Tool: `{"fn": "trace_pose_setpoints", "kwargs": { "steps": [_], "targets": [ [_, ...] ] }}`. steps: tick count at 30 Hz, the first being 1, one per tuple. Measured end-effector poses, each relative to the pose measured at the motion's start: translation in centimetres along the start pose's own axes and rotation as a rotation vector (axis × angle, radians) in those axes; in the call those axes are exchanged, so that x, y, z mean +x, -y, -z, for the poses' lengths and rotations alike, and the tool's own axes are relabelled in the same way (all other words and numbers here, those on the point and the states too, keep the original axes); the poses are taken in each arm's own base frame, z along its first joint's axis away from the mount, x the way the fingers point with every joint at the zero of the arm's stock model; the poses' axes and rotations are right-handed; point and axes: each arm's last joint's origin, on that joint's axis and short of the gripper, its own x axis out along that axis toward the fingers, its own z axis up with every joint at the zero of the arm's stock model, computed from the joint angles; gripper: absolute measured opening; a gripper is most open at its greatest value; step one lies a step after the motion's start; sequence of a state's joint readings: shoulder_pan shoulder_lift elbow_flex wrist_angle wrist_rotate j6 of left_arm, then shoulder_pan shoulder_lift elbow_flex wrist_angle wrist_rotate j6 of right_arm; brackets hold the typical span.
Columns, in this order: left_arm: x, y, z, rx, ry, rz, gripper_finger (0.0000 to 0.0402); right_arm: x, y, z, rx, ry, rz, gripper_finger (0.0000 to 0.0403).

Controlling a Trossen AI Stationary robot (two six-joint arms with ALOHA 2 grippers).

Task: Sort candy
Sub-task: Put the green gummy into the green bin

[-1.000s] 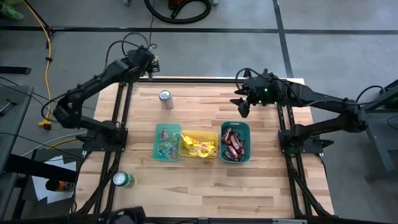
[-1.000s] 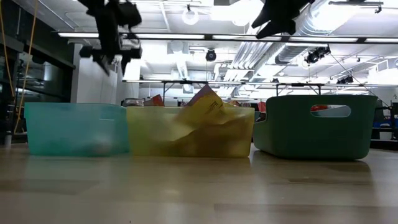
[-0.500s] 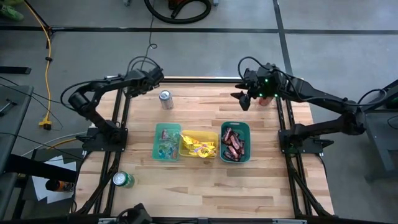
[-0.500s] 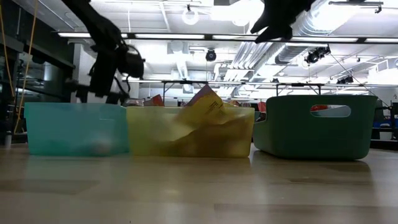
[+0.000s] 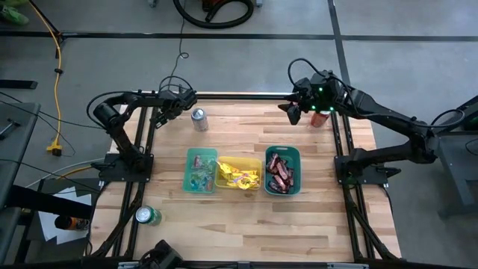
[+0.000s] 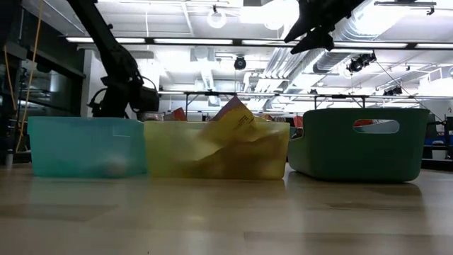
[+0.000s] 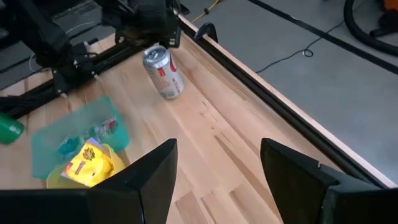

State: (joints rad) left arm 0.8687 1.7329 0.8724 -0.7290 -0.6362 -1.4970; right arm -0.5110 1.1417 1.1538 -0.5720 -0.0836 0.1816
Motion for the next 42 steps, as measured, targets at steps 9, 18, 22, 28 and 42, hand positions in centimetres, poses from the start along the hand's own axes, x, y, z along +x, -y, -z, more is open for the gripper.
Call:
{"fn": "trace_pose_setpoints", "kwargs": {
  "steps": [9, 18, 22, 28, 42],
  "targets": [
    [0.3, -0.1, 0.0, -0.115, 0.185, -0.032, 0.0211, 0.1, 0.1, 0.4, 0.027, -0.046, 0.005, 0.0226],
    [0.8, -0.3, 0.8, -0.090, 0.352, -0.075, 0.0207, 0.1, 0.1, 0.9, 0.039, -0.097, -0.002, 0.0226],
    [1.4, -0.2, 2.2, -0.085, 0.354, -0.082, 0.0203, 0.1, 0.1, 1.0, 0.040, -0.106, -0.013, 0.0226],
    [1.2, -0.6, 2.4, -0.115, 0.313, -0.110, 0.0119, 0.0, 0.1, 1.3, 0.059, -0.146, -0.009, 0.0226],
    [-7.5, -0.2, -0.3, 0.052, 0.329, 0.265, 0.0001, 0.0, 0.1, 1.4, -0.008, -0.155, -0.012, 0.0226]
  ]
}}
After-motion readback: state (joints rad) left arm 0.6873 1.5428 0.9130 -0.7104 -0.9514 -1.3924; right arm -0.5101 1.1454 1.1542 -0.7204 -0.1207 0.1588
